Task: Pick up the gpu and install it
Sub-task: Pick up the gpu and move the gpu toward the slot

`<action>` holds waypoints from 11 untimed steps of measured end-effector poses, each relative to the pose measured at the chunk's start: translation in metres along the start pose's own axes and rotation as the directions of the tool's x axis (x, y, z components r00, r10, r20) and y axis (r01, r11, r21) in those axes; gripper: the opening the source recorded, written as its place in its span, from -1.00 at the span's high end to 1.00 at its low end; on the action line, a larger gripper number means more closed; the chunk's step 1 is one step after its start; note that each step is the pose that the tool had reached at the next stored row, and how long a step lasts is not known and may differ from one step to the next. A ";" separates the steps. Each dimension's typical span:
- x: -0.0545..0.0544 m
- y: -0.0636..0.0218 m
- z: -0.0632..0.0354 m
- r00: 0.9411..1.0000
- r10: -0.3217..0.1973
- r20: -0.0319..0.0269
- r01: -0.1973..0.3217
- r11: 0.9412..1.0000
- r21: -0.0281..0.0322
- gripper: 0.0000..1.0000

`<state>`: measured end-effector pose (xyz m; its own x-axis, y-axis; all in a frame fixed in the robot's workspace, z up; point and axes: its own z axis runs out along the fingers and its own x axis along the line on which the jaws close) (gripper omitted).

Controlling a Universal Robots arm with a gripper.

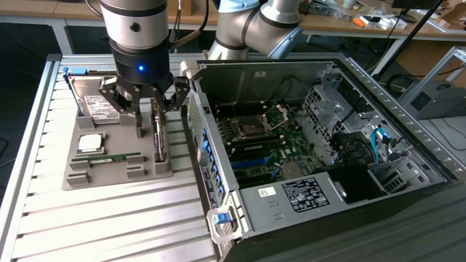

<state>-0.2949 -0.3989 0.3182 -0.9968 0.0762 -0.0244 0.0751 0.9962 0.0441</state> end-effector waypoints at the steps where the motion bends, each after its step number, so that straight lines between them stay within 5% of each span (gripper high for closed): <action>1: 0.000 0.0000 0.0002 1.000 0.000 0.000 0.000 1.000 0.000 0.04; 11: 0.000 -0.0001 0.0020 1.000 0.000 0.000 0.000 1.000 0.000 0.04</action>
<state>-0.2945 -0.3989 0.3162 -0.9968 0.0762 -0.0244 0.0751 0.9962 0.0441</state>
